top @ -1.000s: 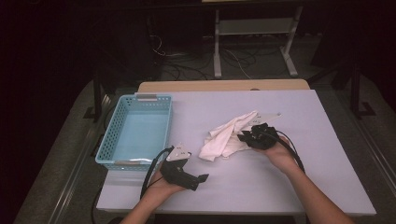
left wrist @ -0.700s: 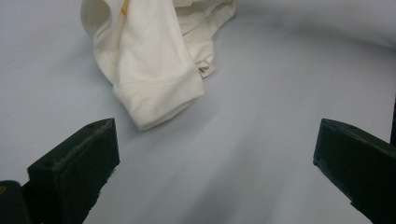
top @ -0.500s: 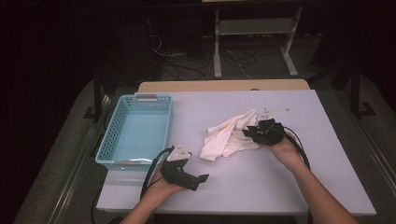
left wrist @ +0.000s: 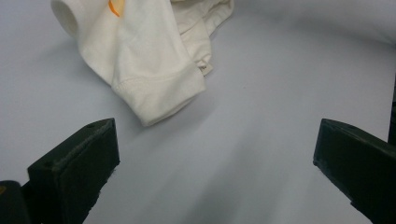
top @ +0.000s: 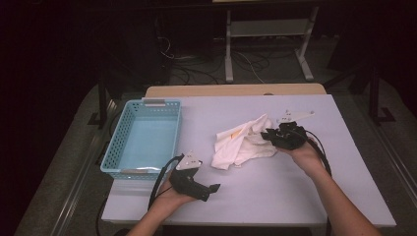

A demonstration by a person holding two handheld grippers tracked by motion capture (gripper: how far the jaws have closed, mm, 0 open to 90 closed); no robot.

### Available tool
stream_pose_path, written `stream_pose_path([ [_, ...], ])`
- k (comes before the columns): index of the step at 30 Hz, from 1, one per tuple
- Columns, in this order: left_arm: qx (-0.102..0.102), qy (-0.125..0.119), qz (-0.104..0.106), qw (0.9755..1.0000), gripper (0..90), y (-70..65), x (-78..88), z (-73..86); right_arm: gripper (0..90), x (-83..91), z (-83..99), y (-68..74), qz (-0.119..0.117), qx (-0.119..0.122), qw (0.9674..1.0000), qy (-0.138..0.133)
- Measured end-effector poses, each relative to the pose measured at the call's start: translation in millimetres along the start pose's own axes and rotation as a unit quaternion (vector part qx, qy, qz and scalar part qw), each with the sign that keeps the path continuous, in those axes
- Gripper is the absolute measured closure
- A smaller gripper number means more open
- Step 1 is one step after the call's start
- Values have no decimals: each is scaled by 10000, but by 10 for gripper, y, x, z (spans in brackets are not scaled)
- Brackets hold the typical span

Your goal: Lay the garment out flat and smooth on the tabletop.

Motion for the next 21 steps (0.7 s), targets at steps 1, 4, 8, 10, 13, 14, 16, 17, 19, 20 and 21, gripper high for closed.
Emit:
stream_pose_path([
  [1,-2,3,0,10000,0,0,0,0,748,4,-3,-17,13,12,10000,-18],
  [4,-6,8,0,10000,0,-1,-1,0,748,25,-3,-58,52,-38,10000,-23],
  [8,-3,-4,0,10000,0,-1,0,-1,748,62,-13,-136,133,-119,9998,-73],
  [10,6,-3,-2,10000,0,0,-1,-2,748,85,-15,-181,171,-147,9997,-94],
  [13,-1,-4,-2,10000,0,-3,-3,0,748,120,-14,-262,244,-215,9994,-132],
  [14,-1,-5,-4,10000,0,-3,-3,-1,749,129,-15,-290,273,-232,9992,-149],
  [16,0,0,-6,10000,0,-1,-5,0,748,148,-14,-340,317,-285,9989,-169],
  [17,-1,1,-6,10000,0,-1,-5,0,748,158,-13,-365,342,-311,9988,-176],
  [19,-1,-1,-4,10000,0,-2,-5,0,748,173,-10,-408,381,-354,9985,-195],
  [20,-3,-1,-5,10000,0,-2,-5,0,748,182,-4,-435,404,-394,9982,-193],
  [21,-2,3,-3,10000,0,-2,-6,0,748,186,0,-454,429,-414,9980,-205],
])
Point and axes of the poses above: each handheld gripper's, and its own axes: x roughly backward along the jaws, z roughly out of its underside, y roughly to its left, the point moved 9 cm from there along -x, roughly forward along the jaws, and after that the axes turned 6 degrees about z, right-handed, at the moved point
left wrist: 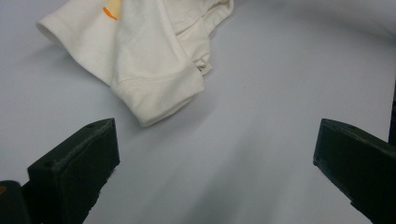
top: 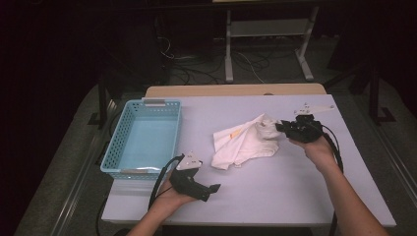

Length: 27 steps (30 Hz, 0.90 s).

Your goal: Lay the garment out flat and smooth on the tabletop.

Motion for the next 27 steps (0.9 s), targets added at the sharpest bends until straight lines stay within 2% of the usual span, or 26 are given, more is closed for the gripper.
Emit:
stream_pose_path([
  [27,24,-7,37,10000,0,-10,-5,-2,748,58,75,-362,418,-277,9987,8],
])
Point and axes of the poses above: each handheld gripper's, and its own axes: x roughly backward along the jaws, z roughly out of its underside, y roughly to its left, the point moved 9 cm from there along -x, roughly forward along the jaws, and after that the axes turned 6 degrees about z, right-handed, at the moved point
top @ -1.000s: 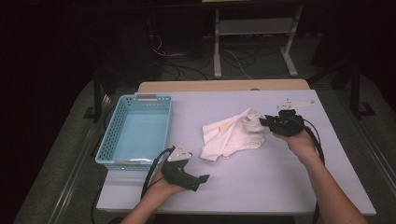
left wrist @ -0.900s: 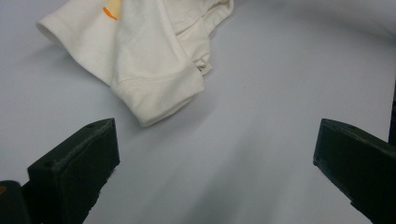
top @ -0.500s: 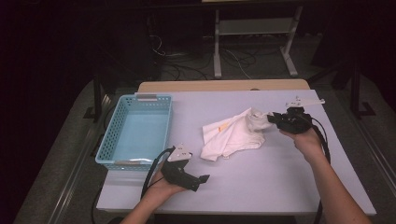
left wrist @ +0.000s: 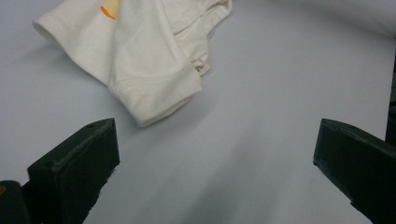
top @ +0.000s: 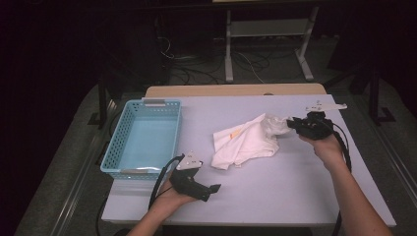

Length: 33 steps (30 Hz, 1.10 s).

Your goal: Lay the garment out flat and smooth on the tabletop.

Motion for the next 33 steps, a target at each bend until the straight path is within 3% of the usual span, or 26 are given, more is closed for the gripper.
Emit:
stream_pose_path([
  [17,1,4,6,10000,0,-3,-1,2,748,-39,100,-298,347,-160,9992,114],
  [33,24,-6,21,10000,0,-1,-4,2,746,-87,208,-484,398,-358,9984,184],
])
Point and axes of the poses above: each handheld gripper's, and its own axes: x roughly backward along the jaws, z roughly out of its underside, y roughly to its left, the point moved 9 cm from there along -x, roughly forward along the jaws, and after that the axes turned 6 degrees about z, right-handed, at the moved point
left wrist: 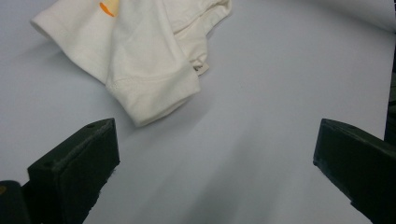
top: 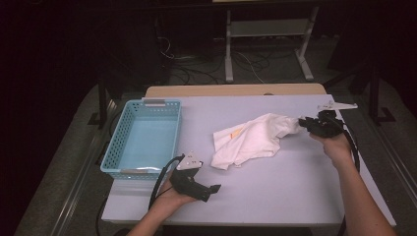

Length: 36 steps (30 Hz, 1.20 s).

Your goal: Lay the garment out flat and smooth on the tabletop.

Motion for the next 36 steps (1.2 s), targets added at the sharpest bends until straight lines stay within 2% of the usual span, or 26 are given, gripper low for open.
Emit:
stream_pose_path([
  [24,4,24,3,10000,0,4,-4,7,739,-145,255,-242,161,-305,9990,296],
  [27,0,16,2,10000,0,3,0,5,742,-162,286,-281,260,-295,9986,354],
  [36,-5,29,2,10000,0,1,-5,8,744,-189,342,-354,349,-385,9977,437],
])
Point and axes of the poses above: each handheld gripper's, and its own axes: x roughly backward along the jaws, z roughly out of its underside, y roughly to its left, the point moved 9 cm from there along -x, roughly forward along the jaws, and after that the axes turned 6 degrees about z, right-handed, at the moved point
